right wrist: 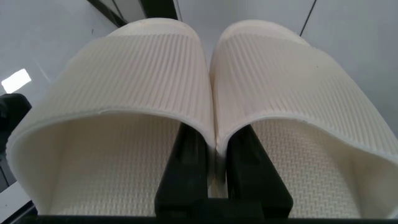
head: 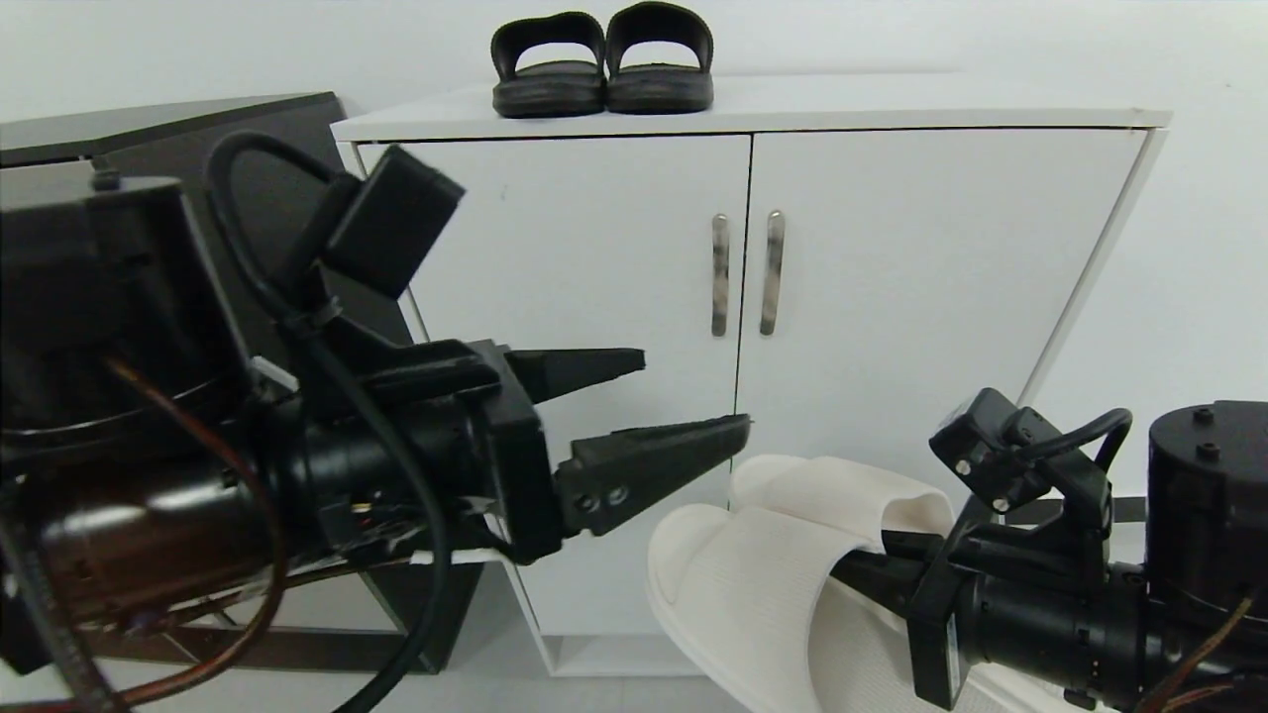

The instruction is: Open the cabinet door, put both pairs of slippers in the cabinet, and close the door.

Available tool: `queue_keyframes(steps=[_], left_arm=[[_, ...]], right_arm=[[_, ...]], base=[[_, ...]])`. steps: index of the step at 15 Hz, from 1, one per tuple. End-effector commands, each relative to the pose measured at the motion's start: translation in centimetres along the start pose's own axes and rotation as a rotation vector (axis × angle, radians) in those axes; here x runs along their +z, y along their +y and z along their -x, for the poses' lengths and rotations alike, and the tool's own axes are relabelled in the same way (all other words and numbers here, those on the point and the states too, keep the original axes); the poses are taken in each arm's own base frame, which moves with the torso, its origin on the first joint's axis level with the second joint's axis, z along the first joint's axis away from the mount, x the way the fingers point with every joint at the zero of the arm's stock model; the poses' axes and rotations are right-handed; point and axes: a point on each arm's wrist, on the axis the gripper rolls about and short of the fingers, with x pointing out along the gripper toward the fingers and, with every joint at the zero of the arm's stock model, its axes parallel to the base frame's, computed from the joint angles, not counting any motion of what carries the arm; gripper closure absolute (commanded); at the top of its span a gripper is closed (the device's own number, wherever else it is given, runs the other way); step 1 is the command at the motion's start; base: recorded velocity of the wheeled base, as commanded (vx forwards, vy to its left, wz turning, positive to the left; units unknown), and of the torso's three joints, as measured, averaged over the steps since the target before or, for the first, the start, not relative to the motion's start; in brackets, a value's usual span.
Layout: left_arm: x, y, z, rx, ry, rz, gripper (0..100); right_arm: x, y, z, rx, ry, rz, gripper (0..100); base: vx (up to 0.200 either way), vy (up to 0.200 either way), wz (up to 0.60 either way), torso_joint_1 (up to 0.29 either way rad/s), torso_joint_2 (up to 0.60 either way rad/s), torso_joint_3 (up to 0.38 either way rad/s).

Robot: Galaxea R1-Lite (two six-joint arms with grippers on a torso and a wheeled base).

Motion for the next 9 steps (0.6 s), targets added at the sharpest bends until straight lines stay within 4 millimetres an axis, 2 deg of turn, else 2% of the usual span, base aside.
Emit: queue_keyframes(steps=[1, 2, 3, 4, 6, 9], left_arm=[[-0.3, 0.8, -3.9, -0.023, 0.031, 0.016, 0], [-0.2, 1.0, -4.9, -0.047, 0.034, 0.041, 0], [-0.2, 1.0, -4.9, -0.047, 0.034, 0.041, 0], [0.4, 1.4, -5.9, -0.132, 0.022, 0.050, 0], [1.2, 1.6, -6.7, -0.163, 0.003, 0.082, 0], [1.8, 2.1, -8.9, -0.201, -0.008, 0.127, 0]], right_arm=[[0.0, 0.0, 0.0, 0.008, 0.001, 0.000, 100], [0.0, 0.0, 0.1, 0.008, -0.001, 0.000, 100], [0.0, 0.0, 0.1, 0.008, -0.001, 0.000, 100], [-0.1, 0.0, 0.1, 0.008, 0.001, 0.000, 100], [0.0, 0.0, 0.2, 0.009, -0.003, 0.000, 100], [0.0, 0.0, 0.5, 0.007, -0.004, 0.000, 100]], base=[[0.000, 0.000, 0.00, 0.000, 0.00, 0.000], [0.000, 0.000, 0.00, 0.000, 0.00, 0.000], [0.000, 0.000, 0.00, 0.000, 0.00, 0.000], [0.000, 0.000, 0.00, 0.000, 0.00, 0.000], [0.000, 0.000, 0.00, 0.000, 0.00, 0.000], [0.000, 0.000, 0.00, 0.000, 0.00, 0.000]])
